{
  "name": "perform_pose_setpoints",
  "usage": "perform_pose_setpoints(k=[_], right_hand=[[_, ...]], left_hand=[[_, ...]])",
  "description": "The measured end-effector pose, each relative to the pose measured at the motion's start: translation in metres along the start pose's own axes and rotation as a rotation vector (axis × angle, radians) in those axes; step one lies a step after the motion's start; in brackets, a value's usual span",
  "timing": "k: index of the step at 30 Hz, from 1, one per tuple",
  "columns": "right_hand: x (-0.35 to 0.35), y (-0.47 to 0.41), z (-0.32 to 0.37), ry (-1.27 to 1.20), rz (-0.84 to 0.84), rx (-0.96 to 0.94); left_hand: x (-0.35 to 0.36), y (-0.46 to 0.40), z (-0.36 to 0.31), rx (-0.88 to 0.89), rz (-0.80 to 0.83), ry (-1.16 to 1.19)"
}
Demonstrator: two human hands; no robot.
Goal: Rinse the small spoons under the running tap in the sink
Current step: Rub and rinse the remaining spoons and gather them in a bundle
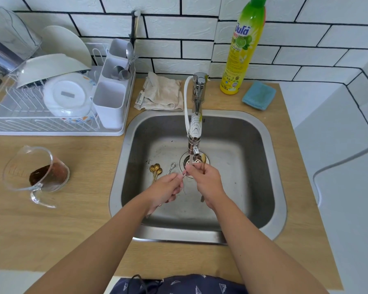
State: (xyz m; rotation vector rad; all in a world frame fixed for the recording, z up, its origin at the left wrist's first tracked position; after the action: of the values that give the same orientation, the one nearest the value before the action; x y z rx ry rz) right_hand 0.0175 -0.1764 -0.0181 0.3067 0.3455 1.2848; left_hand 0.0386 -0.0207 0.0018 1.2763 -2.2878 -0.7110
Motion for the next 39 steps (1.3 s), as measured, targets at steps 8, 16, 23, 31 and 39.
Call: perform_pose_setpoints(k=[8, 16, 23, 31, 39], right_hand=[[0.009, 0.005, -0.010, 0.180, -0.004, -0.041], [0.011, 0.006, -0.009, 0.262, 0.003, -0.059], [0.005, 0.005, -0.006, 0.094, 0.202, 0.043], [0.001, 0.000, -0.007, -0.113, 0.142, 0.162], [-0.005, 0.000, -0.002, -0.068, 0.030, 0.090]], left_hand=[[-0.004, -0.001, 0.001, 0.048, -0.162, -0.258], [-0.004, 0.004, -0.004, 0.107, -0.208, -0.398], [-0.005, 0.002, -0.006, -0.061, -0.147, -0.261], [0.000, 0.000, -0.004, -0.131, -0.034, -0.100], [0.005, -0.013, -0.005, 0.161, -0.063, -0.215]])
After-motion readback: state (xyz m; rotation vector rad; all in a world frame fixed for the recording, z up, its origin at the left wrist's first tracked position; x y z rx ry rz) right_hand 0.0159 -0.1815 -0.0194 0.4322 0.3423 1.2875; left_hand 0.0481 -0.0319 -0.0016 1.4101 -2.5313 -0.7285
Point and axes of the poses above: each hand's wrist, its own y-axis away from the middle knuckle, its own x-axis out of the palm, z = x × y, the point moved 2 cm from there along -y, towards the middle knuckle, and after that the axes turned 11 degrees about y, right-handed, at the moved point
